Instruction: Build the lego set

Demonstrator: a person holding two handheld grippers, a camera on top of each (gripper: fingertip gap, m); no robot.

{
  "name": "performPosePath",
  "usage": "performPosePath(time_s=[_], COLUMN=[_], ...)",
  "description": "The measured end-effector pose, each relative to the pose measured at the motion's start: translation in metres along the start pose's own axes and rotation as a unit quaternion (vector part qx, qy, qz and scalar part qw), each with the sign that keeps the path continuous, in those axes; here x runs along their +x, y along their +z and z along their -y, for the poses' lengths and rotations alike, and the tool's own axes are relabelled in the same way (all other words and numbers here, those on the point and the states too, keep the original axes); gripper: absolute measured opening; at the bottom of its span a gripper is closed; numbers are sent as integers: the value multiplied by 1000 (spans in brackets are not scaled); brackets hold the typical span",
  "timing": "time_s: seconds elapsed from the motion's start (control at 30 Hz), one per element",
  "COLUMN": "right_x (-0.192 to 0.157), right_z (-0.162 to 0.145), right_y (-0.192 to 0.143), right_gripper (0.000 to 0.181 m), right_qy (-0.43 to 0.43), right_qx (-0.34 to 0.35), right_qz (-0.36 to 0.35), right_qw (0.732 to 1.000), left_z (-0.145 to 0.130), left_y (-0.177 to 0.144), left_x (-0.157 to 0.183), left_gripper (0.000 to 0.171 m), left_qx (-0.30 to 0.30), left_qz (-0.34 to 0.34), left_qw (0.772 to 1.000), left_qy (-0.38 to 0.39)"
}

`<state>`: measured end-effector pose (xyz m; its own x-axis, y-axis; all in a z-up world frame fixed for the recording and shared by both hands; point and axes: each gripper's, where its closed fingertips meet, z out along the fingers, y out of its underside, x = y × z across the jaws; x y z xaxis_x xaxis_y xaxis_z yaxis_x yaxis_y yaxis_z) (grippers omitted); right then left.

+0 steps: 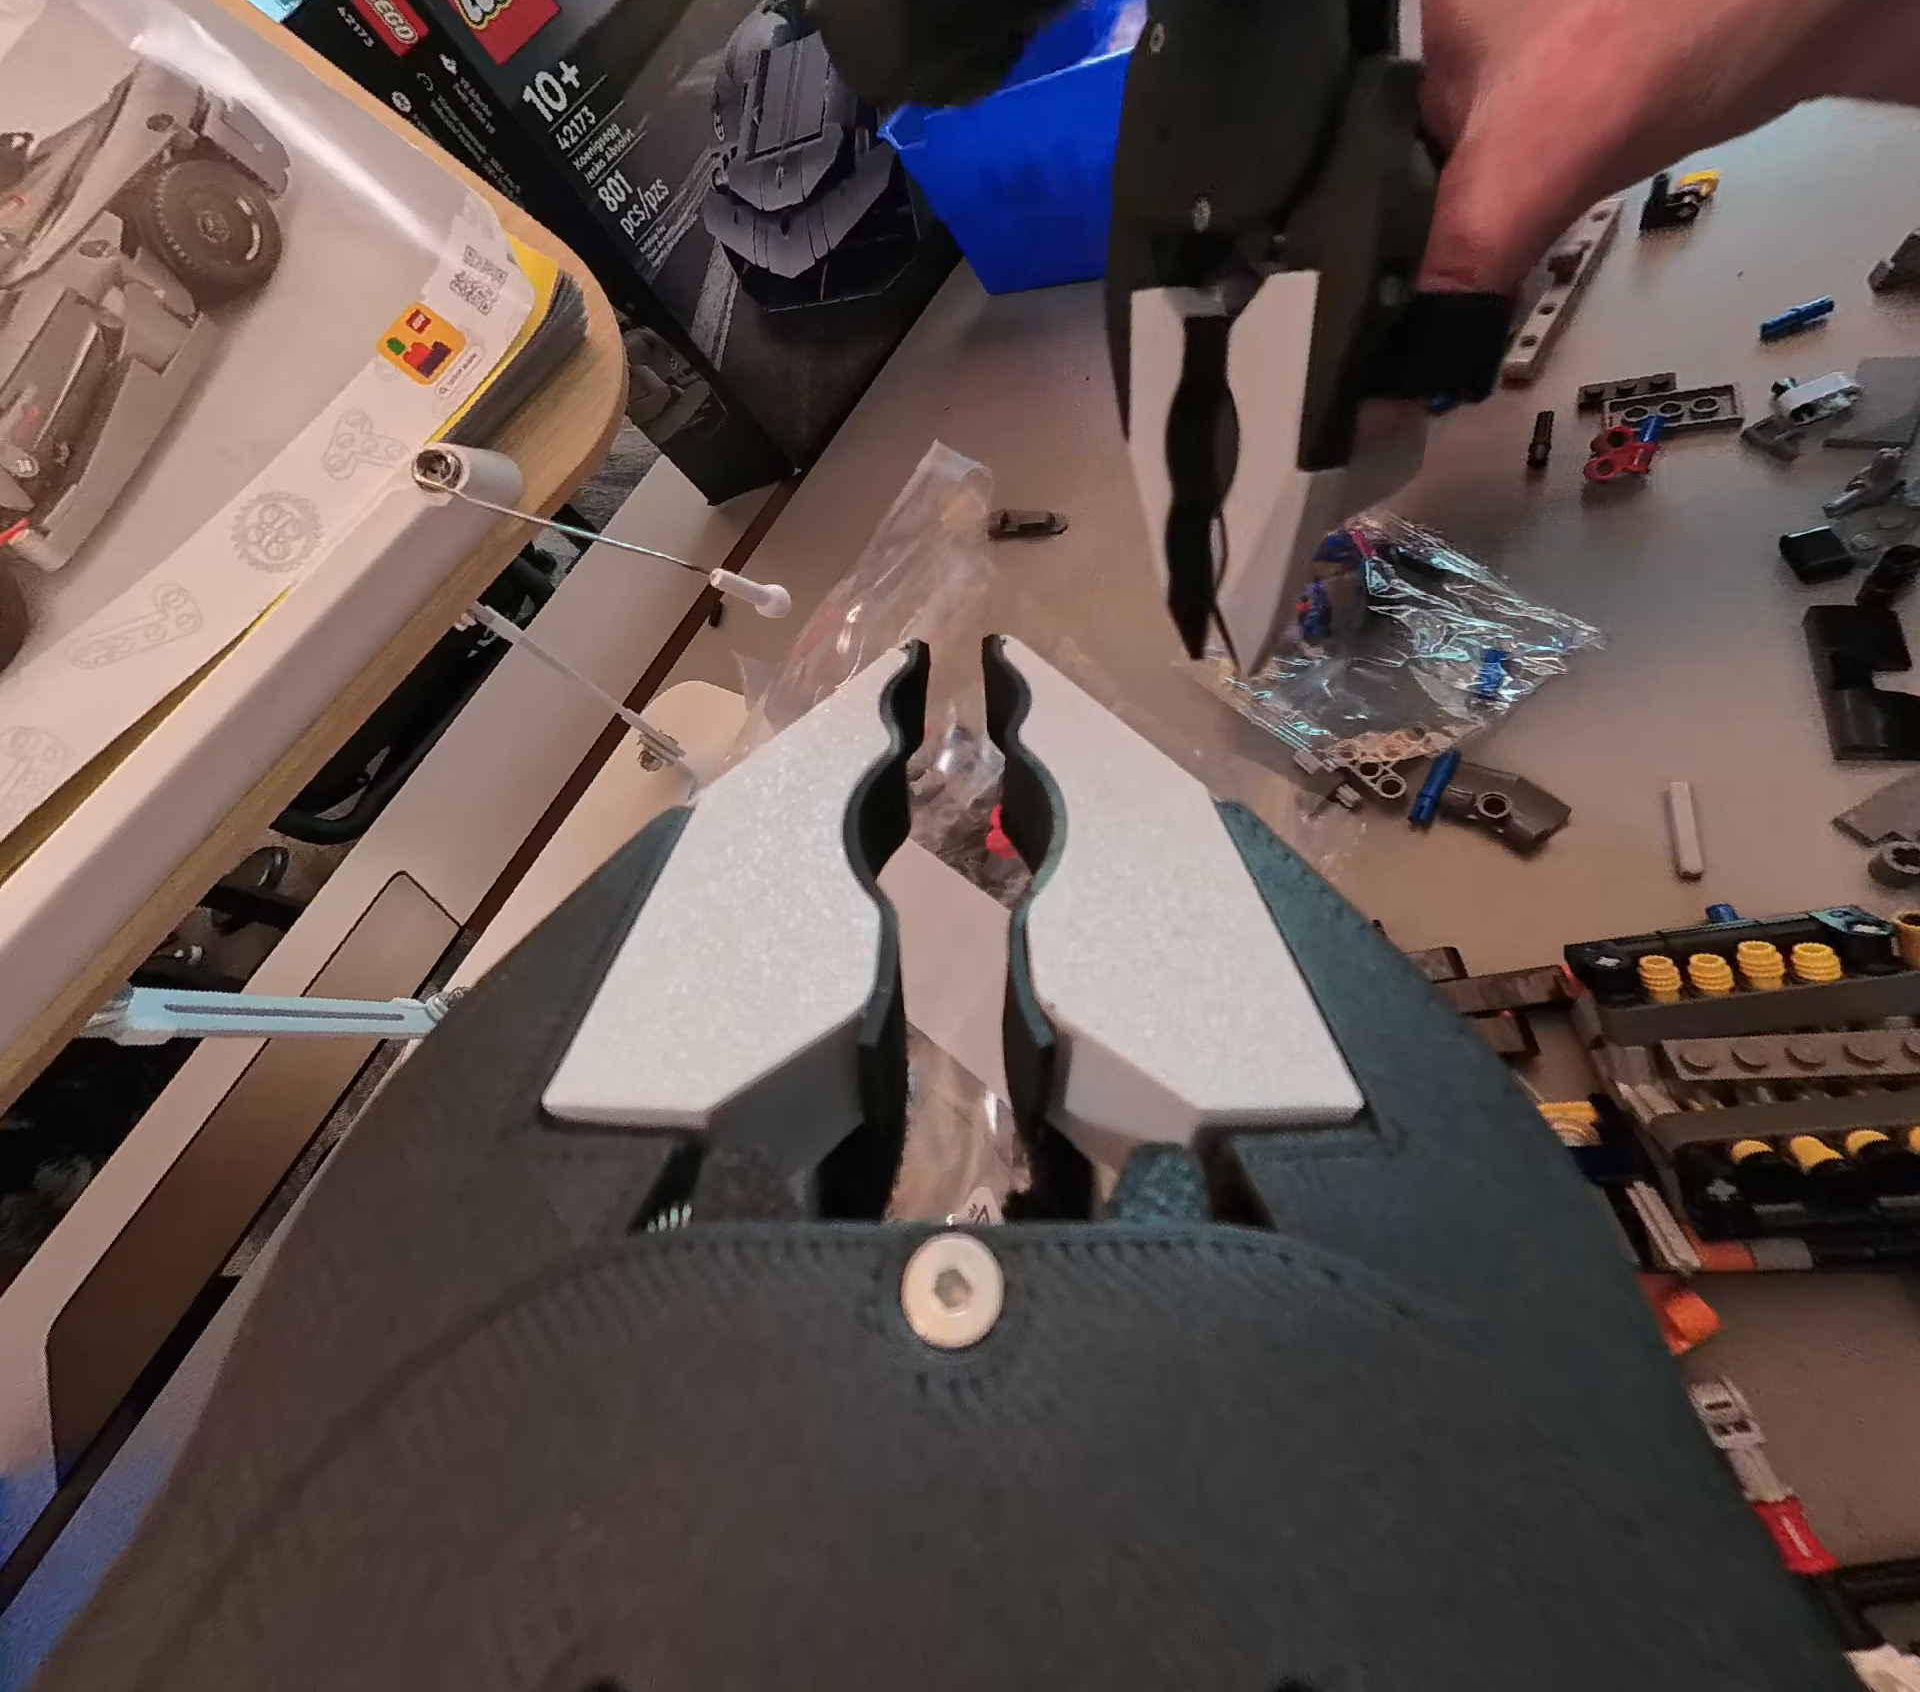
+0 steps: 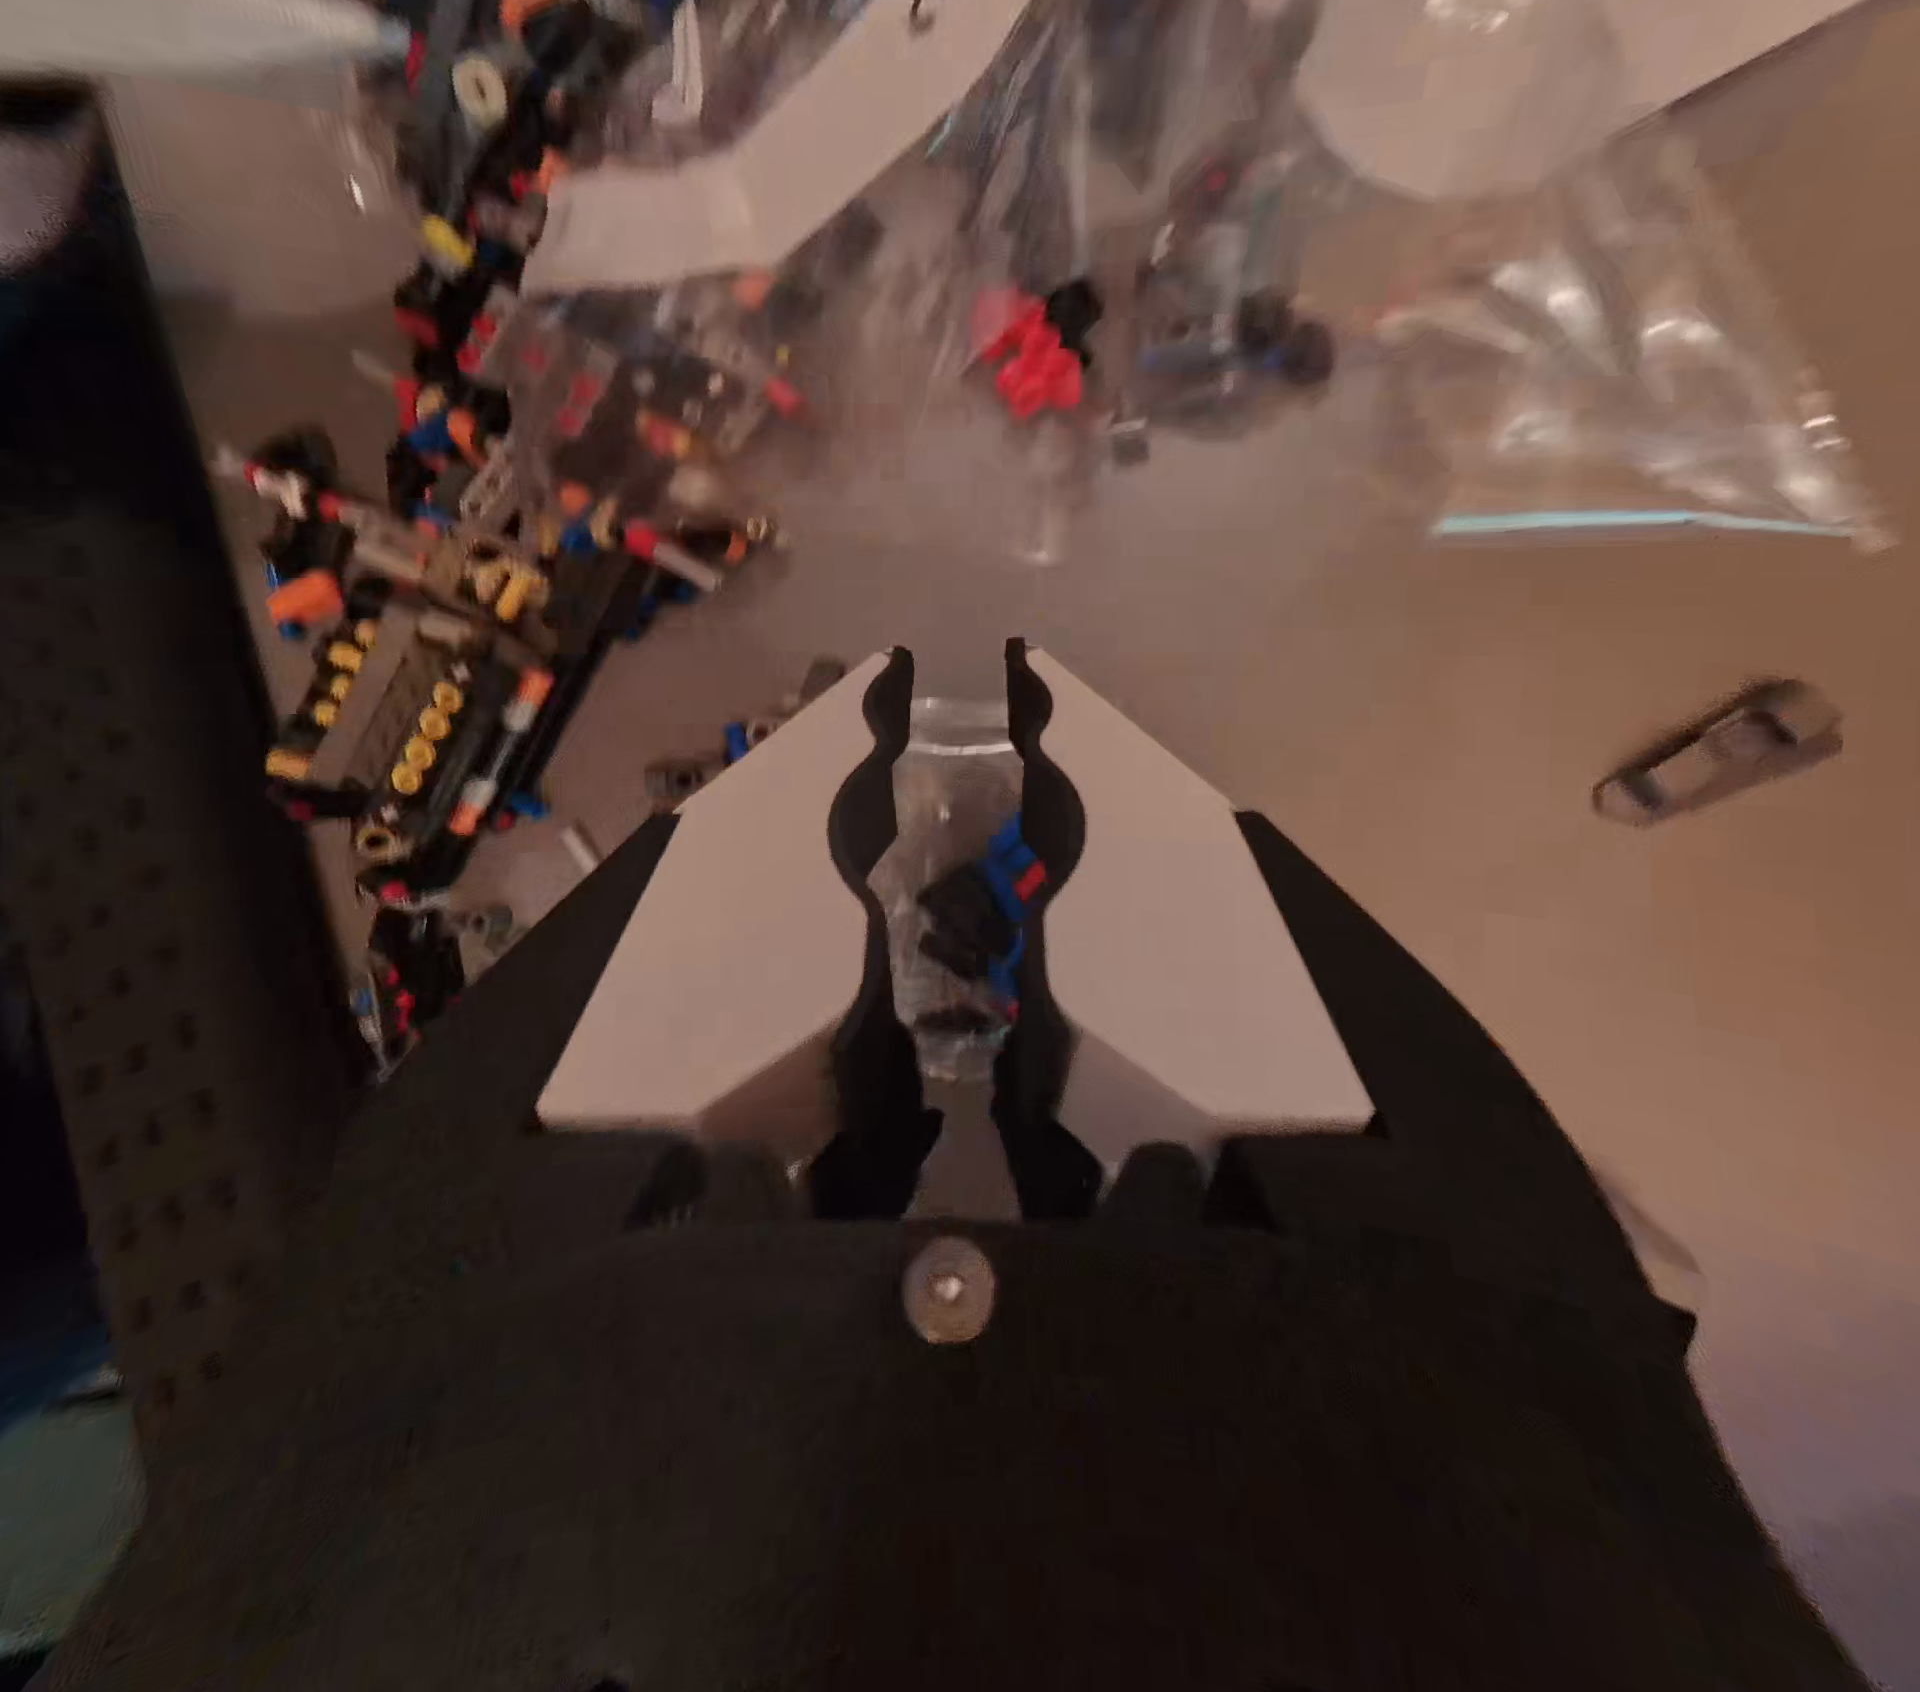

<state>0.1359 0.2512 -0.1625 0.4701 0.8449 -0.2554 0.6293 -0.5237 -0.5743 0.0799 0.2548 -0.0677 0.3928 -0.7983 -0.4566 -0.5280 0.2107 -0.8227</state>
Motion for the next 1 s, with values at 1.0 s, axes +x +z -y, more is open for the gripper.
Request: performPosePath(time_s=[1.0], right_x=[-35], right_z=[-34], right_y=[21], right_gripper=[24], right_qy=[-106], right_qx=[-121], right_qz=[14], right_qw=[987], left_z=[-7], left_y=[5], left_x=[5], left_gripper=[8], left_qx=[-15], left_qz=[-12], left_qw=[1000], left_qy=[2])
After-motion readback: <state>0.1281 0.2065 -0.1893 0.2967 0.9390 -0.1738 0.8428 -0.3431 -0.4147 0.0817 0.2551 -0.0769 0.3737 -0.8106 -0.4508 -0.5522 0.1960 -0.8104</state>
